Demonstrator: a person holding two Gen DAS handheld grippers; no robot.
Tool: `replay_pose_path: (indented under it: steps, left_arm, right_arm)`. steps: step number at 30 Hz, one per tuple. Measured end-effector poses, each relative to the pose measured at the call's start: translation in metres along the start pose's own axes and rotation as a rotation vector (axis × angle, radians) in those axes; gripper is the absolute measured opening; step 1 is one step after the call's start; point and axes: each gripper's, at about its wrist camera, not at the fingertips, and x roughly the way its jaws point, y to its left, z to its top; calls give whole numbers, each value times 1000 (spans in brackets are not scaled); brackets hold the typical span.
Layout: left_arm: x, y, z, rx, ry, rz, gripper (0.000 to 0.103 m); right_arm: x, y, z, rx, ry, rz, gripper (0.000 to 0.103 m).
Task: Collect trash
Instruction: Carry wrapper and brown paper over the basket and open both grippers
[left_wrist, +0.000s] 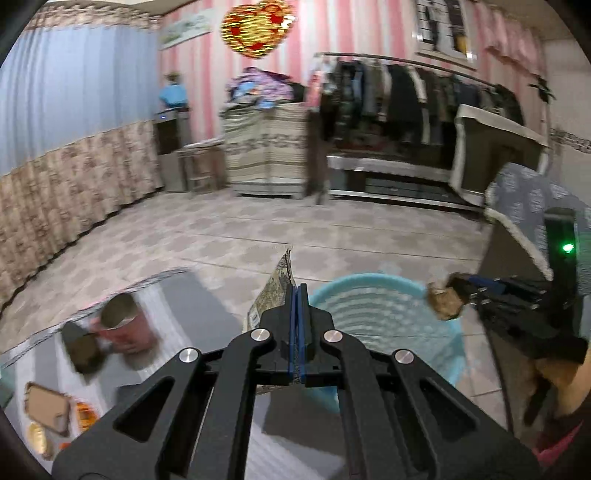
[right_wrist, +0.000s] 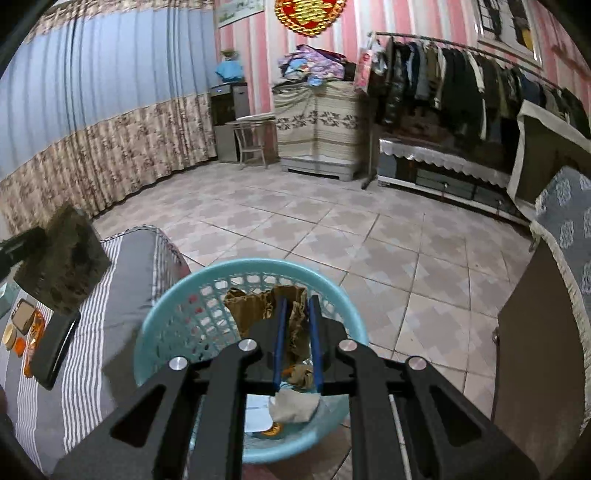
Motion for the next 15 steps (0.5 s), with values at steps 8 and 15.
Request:
replay_pose_path:
  steps: [8,15]
  left_arm:
    - [25,-41,3,5,21,-99,0]
    - [63,-35,-5,-33,95,-125,2]
  right_arm:
    - [14,-20,-6,19,17,-2,12]
    - [25,-27,-13,50,38,15,12]
